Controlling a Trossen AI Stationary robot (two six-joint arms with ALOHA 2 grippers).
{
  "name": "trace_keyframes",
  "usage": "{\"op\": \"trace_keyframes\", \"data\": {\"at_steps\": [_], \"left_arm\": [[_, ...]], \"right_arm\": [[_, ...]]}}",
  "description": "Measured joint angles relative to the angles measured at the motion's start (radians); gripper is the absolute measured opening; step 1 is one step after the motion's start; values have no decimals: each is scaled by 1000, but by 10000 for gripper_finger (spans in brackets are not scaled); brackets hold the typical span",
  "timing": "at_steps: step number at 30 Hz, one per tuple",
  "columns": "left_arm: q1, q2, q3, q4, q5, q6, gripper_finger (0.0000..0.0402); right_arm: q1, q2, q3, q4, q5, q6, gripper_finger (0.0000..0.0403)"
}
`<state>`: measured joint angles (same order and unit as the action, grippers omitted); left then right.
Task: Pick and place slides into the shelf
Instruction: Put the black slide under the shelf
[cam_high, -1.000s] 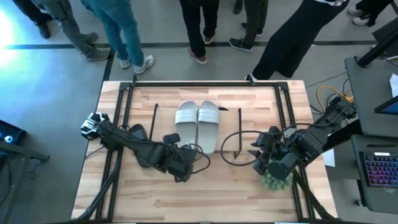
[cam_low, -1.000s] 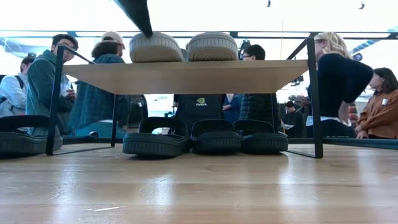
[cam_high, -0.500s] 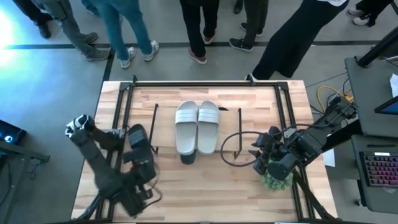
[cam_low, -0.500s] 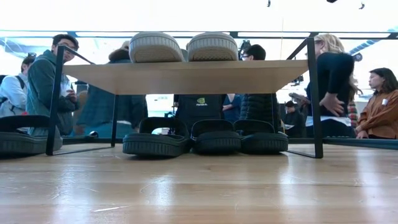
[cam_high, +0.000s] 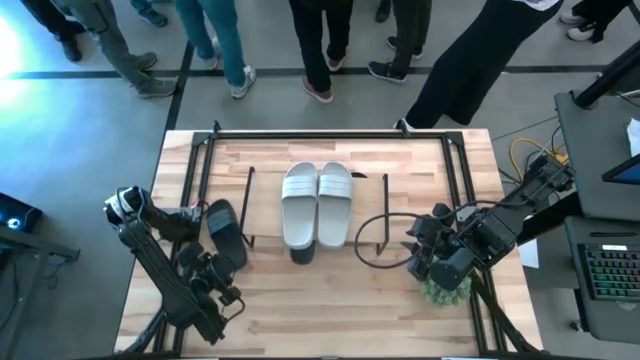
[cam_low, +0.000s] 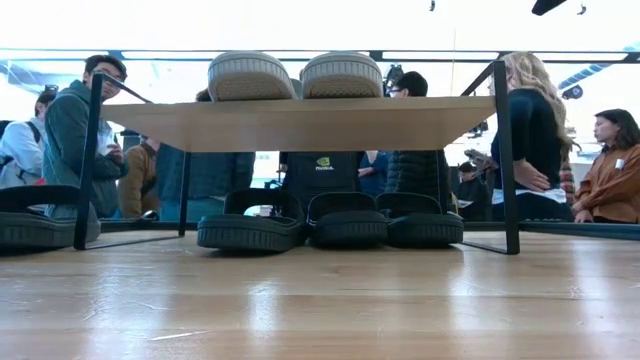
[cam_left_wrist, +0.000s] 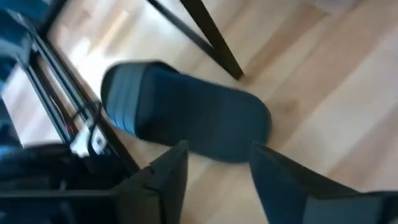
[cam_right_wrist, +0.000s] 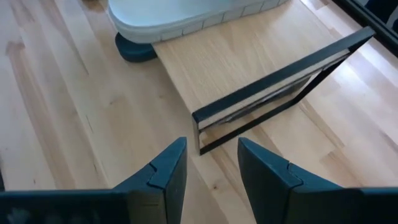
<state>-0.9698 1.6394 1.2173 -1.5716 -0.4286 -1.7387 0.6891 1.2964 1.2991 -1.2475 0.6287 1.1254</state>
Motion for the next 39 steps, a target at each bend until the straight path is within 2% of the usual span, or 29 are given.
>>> {"op": "trace_keyframes", "data": {"at_steps": [3, 6, 13, 24, 30, 34, 39], "left_arm": [[-14, 0, -31, 0, -55, 15, 178], [-17, -4, -57, 0, -86, 18, 182], [-18, -28, -209, 1, -87, -49, 182], [35, -276, -459, 112, -98, -51, 182], [61, -325, -504, 153, -105, -20, 175], [112, -287, -503, 151, -38, 24, 157], [203, -224, -488, 150, 143, 77, 132]], "right_arm": [[0, 0, 0, -4, -17, 0, 134], [0, 0, 0, -5, -26, 0, 134], [0, 0, 0, -6, -26, -1, 134], [0, 0, -48, -13, -26, 22, 134], [0, 0, -94, -19, -33, 83, 134], [0, 0, -119, -21, -33, 107, 134], [0, 0, -137, -21, -34, 139, 134]]}}
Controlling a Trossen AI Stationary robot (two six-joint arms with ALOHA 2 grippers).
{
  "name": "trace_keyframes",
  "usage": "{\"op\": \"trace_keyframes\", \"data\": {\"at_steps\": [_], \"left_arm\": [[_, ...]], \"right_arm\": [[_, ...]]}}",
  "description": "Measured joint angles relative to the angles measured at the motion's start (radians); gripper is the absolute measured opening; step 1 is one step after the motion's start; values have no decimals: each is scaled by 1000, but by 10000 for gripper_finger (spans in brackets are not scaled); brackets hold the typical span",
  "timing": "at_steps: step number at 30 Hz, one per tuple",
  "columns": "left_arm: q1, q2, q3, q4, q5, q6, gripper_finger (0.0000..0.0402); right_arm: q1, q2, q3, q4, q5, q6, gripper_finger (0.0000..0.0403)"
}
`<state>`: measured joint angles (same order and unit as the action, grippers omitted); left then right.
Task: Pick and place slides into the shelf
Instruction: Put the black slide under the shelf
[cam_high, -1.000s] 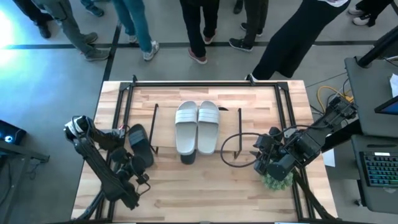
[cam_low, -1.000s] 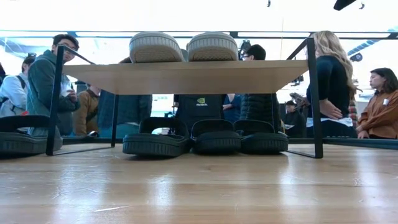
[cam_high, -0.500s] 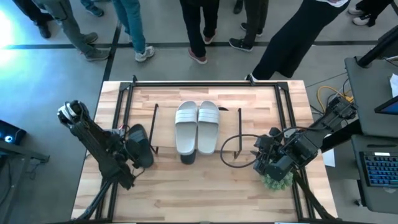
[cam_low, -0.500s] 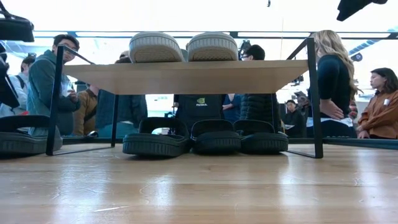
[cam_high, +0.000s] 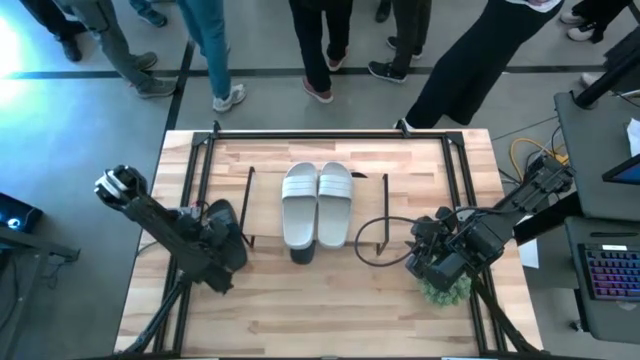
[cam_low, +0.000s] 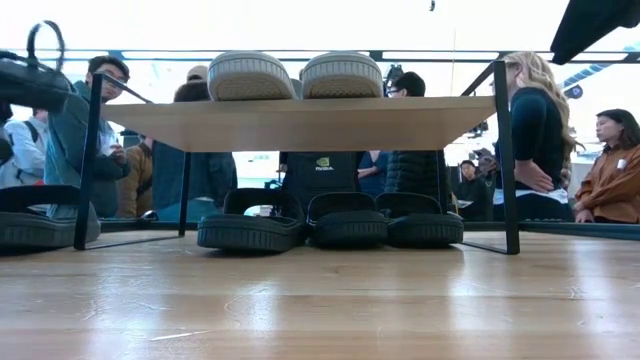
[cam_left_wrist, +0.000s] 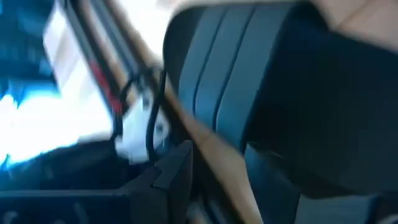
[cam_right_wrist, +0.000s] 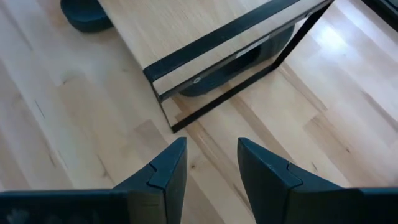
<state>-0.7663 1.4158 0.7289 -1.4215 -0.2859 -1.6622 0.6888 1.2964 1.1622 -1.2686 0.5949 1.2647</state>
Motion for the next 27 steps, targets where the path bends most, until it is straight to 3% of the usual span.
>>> {"op": "trace_keyframes", "data": {"at_steps": [8, 15, 20, 27], "left_arm": [[122, 42, 135, -48, 72, 125, 122], [279, 22, 128, -77, 80, 293, 122], [339, 18, 125, -78, 28, 423, 122], [341, 58, 86, -75, -38, 502, 122]], "right_arm": [[0, -2, 9, -5, 0, 11, 134], [-2, -19, 9, -6, -2, 53, 134], [-4, -33, 9, -7, -19, 86, 134], [-30, -42, 9, -7, -93, 98, 134]]}}
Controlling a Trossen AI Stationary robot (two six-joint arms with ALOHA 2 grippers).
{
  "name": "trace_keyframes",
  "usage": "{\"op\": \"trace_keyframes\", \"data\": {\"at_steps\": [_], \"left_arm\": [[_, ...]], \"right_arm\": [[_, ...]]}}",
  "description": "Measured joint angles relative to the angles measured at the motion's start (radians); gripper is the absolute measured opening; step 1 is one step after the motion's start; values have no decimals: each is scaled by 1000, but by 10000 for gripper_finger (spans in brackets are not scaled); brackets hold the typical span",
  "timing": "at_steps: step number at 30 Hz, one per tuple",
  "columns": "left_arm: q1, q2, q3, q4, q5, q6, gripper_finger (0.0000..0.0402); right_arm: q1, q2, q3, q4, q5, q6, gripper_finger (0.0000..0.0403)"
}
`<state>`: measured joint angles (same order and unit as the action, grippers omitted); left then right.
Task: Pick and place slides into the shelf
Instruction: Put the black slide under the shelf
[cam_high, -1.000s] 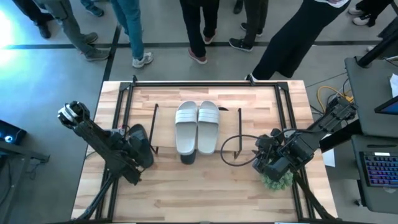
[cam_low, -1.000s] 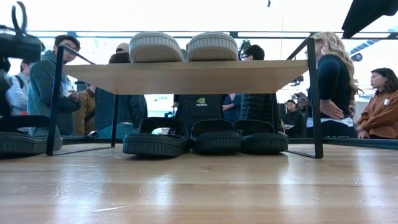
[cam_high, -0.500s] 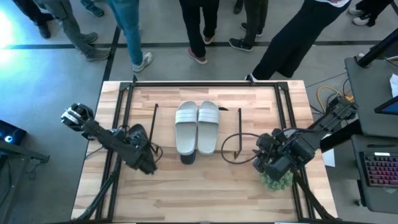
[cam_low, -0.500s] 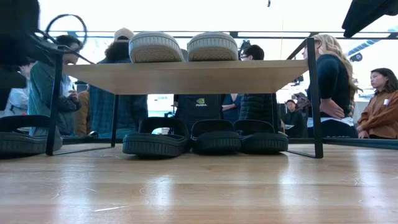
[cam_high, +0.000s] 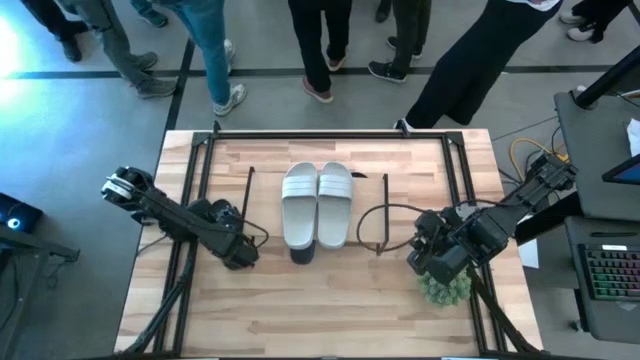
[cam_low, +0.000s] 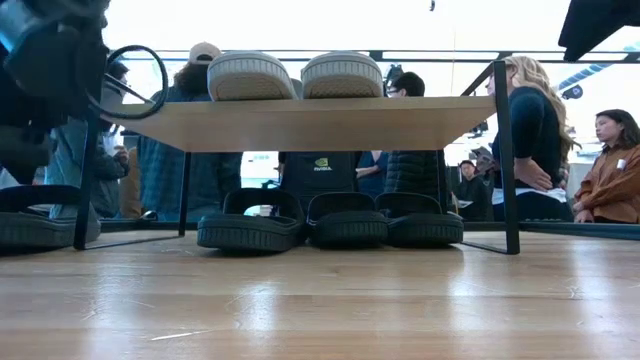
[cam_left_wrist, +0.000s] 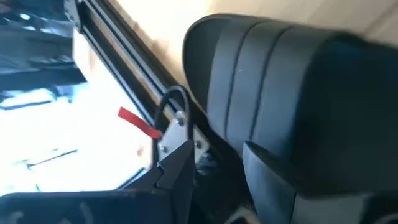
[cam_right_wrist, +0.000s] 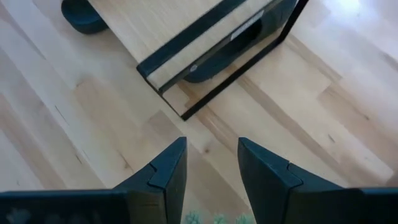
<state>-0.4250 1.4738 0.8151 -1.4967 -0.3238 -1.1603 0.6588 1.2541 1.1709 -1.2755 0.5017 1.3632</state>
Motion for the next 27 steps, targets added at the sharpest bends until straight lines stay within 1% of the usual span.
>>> {"op": "trace_keyframes", "data": {"at_steps": [4, 9, 11, 14, 16, 19, 25, 27], "left_arm": [[-6, 33, -14, 19, -4, 59, 122], [-62, 30, 20, 45, -8, 87, 122], [-75, 13, 37, 34, -17, 77, 122], [-78, -29, 52, -43, -32, 63, 122], [-79, -67, 58, -74, -52, 27, 122], [-80, -149, 72, -64, -47, -20, 122], [-109, -339, 93, 114, 91, -47, 122], [-109, -366, 90, 114, 128, -52, 122]], "right_arm": [[-17, -2, 0, 0, -22, 21, 134], [-29, -1, 0, 2, -30, 33, 134], [-30, 0, 0, 2, -31, 36, 134], [-30, 1, 0, 3, -30, 40, 134], [-30, 1, 0, 3, -30, 38, 134], [-30, 1, 0, 2, -23, 27, 134], [-29, 1, 0, 0, -22, 20, 134], [-29, 1, 0, 0, -21, 8, 134]]}}
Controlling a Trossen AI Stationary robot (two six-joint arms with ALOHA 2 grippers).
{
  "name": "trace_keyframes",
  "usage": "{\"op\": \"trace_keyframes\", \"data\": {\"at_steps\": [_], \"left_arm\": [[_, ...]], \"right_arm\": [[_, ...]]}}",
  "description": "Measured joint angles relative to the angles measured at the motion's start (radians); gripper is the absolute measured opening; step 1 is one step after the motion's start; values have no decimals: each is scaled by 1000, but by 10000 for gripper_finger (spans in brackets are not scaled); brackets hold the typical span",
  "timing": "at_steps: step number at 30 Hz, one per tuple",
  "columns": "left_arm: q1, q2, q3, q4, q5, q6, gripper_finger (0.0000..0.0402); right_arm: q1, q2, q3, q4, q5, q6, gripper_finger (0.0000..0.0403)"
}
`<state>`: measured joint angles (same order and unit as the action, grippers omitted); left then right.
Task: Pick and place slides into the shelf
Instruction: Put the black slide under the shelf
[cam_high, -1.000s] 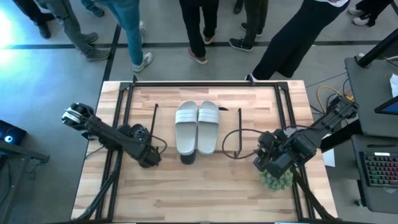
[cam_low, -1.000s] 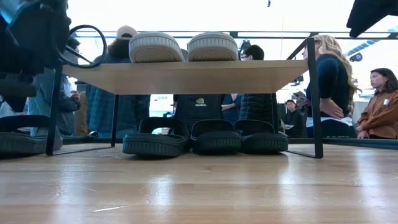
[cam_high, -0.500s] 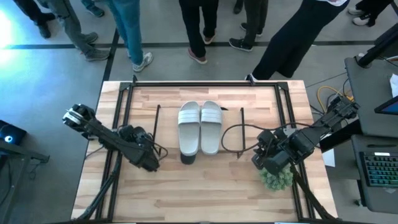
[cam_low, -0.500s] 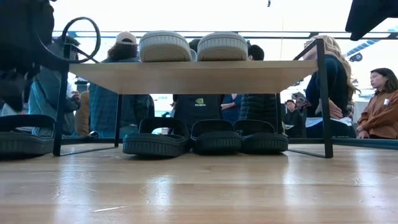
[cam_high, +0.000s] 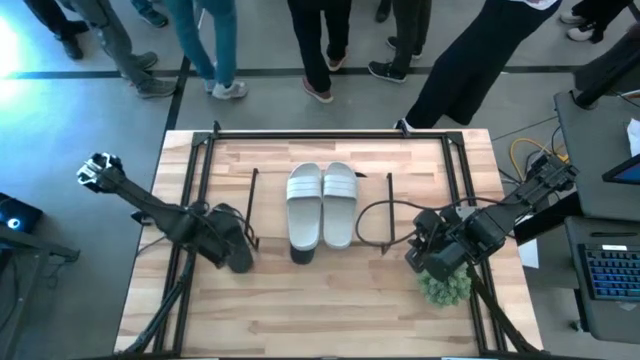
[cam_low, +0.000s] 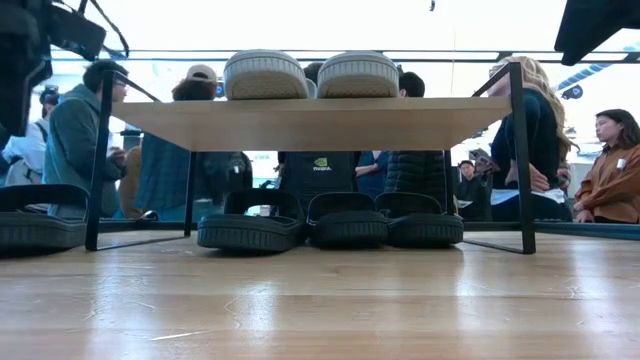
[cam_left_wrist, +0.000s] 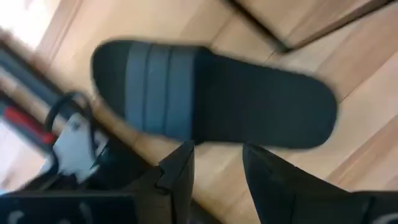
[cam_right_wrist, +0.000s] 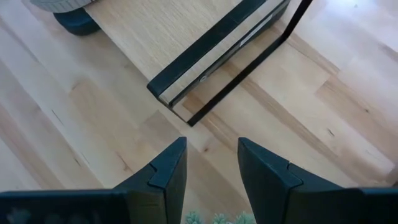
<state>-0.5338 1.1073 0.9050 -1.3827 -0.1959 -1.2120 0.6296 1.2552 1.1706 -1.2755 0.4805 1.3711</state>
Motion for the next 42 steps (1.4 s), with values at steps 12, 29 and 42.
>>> {"op": "trace_keyframes", "data": {"at_steps": [12, 29, 42], "left_arm": [[-85, 154, 5, 132, -121, 56, 122], [-170, 131, -58, 0, -215, -646, 122], [-55, 82, -64, 178, -150, -477, 122]], "right_arm": [[17, 0, -6, -4, 3, -69, 134], [340, -6, -39, -252, -7, 199, 134], [496, -77, -234, -286, -179, 917, 134]]}}
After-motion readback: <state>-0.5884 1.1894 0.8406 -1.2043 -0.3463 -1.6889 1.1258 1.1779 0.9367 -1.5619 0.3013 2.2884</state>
